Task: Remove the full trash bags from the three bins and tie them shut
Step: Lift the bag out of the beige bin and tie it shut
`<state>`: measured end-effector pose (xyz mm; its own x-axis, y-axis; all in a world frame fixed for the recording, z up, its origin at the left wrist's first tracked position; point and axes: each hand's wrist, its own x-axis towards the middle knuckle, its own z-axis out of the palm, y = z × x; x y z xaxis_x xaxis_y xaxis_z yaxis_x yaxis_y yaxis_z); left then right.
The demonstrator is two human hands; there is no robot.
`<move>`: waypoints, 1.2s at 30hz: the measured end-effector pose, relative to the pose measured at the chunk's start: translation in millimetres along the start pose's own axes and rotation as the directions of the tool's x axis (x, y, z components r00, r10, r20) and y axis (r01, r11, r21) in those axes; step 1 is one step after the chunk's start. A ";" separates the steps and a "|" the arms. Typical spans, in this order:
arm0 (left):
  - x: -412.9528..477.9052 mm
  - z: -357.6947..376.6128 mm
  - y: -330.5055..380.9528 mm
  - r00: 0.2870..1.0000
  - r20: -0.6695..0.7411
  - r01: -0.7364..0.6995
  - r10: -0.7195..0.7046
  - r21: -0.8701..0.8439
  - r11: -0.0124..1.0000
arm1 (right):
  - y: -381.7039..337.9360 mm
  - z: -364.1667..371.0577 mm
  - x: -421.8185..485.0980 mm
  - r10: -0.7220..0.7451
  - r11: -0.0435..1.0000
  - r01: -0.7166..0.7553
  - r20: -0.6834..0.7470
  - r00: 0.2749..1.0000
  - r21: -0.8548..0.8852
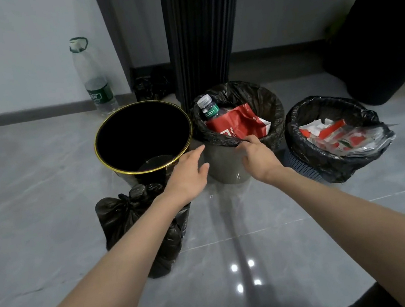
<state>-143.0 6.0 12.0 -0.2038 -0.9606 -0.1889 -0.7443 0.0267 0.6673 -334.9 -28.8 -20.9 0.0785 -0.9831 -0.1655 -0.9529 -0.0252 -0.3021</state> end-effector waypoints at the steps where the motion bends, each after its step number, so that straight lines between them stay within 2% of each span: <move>1: 0.0 0.8 2.6 1.000 0.007 -0.006 0.006 -0.010 1.000 | -0.5 0.4 -1.1 -0.007 1.000 0.007 -0.001 1.000 -0.004; 4: -2.2 1.3 9.4 0.999 0.036 0.014 -0.012 -0.071 0.997 | -4.8 -1.9 -9.3 -0.023 1.000 0.023 0.008 1.000 -0.001; 11: -14.9 4.6 14.1 0.985 0.083 0.166 -0.153 -0.185 0.969 | -13.3 -14.5 -38.8 -0.057 0.998 0.056 0.048 0.997 0.024; 16: -29.2 15.0 10.8 0.957 0.146 0.286 -0.252 -0.313 0.906 | -15.2 -17.4 -69.7 -0.074 0.994 0.065 0.116 0.991 0.083; 19: -39.9 21.1 11.9 0.920 0.215 0.388 -0.327 -0.393 0.834 | -18.4 -16.9 -92.0 -0.087 0.993 0.074 0.150 0.985 0.091; 23: -54.3 29.0 8.6 0.830 0.306 0.557 -0.467 -0.501 0.662 | -23.4 -11.9 -122.9 -0.109 0.986 0.083 0.181 0.977 0.142; 26: -68.2 32.4 6.3 0.802 0.333 0.590 -0.495 -0.569 0.573 | -24.4 -8.1 -142.1 -0.121 0.977 0.082 0.194 0.973 0.198; 32: -95.1 38.6 3.1 0.805 0.299 0.579 -0.512 -0.583 0.570 | -17.7 -5.1 -169.1 -0.125 0.950 0.052 0.223 0.967 0.308; 34: -102.6 38.6 -1.4 0.814 0.273 0.568 -0.513 -0.561 0.602 | -15.2 -6.4 -174.9 -0.105 0.906 0.004 0.216 0.971 0.424; 36: -108.5 36.4 -6.2 0.823 0.260 0.555 -0.504 -0.557 0.618 | -11.7 -7.0 -177.8 -0.020 0.843 -0.063 0.149 0.989 0.534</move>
<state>-139.4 120.1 2.2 0.0420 -0.7325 -0.6795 -0.2185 -0.6703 0.7091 -339.7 145.0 18.6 0.1401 -0.9445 -0.2971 -0.6522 0.1378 -0.7455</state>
